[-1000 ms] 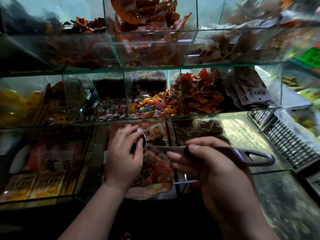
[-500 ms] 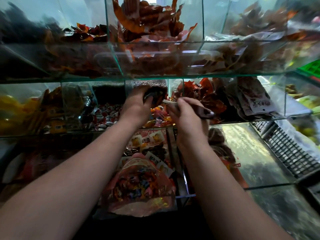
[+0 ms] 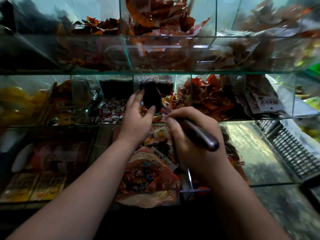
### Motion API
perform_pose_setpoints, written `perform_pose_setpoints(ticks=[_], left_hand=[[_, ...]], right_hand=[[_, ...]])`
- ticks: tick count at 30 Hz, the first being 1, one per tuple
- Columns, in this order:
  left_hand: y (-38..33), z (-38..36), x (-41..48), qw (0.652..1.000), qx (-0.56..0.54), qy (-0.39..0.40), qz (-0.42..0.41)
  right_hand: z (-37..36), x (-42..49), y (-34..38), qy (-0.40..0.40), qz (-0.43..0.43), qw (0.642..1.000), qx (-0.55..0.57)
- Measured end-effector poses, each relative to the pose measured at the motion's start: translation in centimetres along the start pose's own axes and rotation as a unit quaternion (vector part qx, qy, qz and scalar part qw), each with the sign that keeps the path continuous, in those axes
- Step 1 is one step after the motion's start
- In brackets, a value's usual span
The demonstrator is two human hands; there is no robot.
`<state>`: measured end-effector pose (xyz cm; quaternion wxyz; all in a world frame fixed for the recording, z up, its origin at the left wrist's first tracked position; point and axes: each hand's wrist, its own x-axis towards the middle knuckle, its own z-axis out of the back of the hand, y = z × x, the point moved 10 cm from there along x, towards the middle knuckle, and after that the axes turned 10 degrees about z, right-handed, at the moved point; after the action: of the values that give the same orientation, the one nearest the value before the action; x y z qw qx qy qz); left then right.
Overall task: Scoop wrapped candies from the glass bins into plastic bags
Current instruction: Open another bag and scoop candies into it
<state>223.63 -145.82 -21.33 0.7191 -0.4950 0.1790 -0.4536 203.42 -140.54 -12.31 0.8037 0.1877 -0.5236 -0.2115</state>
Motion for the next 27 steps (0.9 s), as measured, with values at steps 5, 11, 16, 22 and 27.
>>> perform_pose_setpoints(ticks=[5,11,16,22,27], left_hand=[[-0.7,1.4,-5.1,0.998,0.022,-0.003,-0.058],[3.2,2.1,-12.0,0.997,0.059,0.027,-0.031],[5.7,5.3,-13.3,0.990,0.132,-0.037,-0.013],[7.8,6.6,-13.7,0.983,0.181,-0.006,0.019],[9.8,6.3,-14.4,0.987,0.147,0.002,0.063]], right_hand=[[0.5,-3.4,-3.0,0.001,-0.193,0.971,0.140],[2.3,-7.3,1.7,0.070,-0.188,0.970,0.135],[-2.4,-9.3,-0.6,0.220,-0.226,0.949,0.025],[-9.6,-13.1,-5.0,0.323,-0.186,0.926,-0.058],[-12.6,-16.0,-7.5,0.256,-0.249,0.934,-0.028]])
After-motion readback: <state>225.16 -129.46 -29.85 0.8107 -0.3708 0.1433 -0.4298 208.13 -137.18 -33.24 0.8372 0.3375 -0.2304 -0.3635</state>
